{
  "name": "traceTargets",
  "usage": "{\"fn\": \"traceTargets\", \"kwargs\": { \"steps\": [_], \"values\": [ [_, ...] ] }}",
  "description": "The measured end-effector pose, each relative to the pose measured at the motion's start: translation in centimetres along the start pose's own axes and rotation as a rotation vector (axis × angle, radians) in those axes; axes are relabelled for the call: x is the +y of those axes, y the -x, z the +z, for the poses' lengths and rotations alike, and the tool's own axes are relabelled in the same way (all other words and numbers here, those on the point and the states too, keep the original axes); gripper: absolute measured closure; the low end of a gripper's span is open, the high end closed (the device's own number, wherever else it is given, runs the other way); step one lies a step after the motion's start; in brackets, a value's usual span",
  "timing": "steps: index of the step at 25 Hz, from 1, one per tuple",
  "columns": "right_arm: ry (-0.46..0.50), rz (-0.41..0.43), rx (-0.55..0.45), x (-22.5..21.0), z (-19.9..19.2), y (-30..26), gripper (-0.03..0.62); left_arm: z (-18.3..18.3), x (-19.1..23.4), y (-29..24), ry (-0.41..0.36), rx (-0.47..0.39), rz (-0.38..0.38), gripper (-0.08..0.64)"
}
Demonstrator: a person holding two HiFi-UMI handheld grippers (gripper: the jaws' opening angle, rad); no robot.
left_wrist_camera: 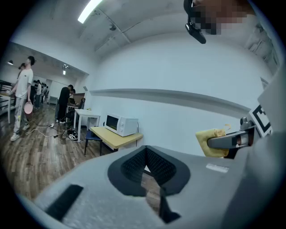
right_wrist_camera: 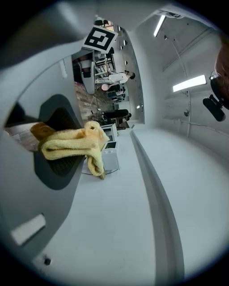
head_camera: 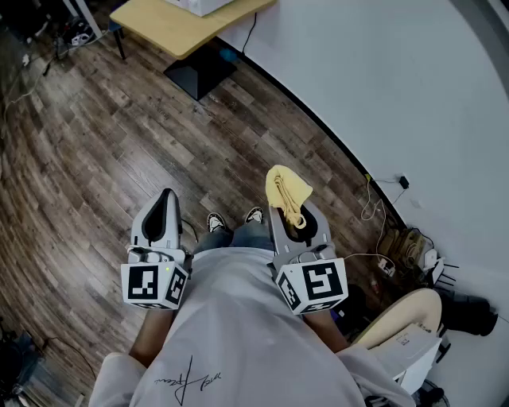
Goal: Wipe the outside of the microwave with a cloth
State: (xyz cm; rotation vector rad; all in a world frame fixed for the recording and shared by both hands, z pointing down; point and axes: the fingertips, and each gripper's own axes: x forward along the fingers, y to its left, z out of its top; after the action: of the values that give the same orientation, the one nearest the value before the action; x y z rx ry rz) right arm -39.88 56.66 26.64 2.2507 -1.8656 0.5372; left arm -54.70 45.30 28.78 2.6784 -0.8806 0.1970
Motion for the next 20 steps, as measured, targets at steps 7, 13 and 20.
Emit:
{"fn": "traceTargets", "kwargs": {
  "steps": [7,13,20],
  "values": [
    [-0.012,-0.006,0.035,0.3,-0.8,-0.9,0.488,-0.4,0.4,-0.6,-0.046,0.030,0.017,0.572],
    [-0.061,-0.021,-0.008,-1.7,0.2,-2.2,0.483,-0.2,-0.7,-2.4,-0.118,0.045,0.006,0.572],
    [-0.032,0.106,-0.060,-4.0,2.0,-7.2,0.472,1.4,-1.5,-7.7,-0.153,0.073,0.000,0.571]
  ]
}}
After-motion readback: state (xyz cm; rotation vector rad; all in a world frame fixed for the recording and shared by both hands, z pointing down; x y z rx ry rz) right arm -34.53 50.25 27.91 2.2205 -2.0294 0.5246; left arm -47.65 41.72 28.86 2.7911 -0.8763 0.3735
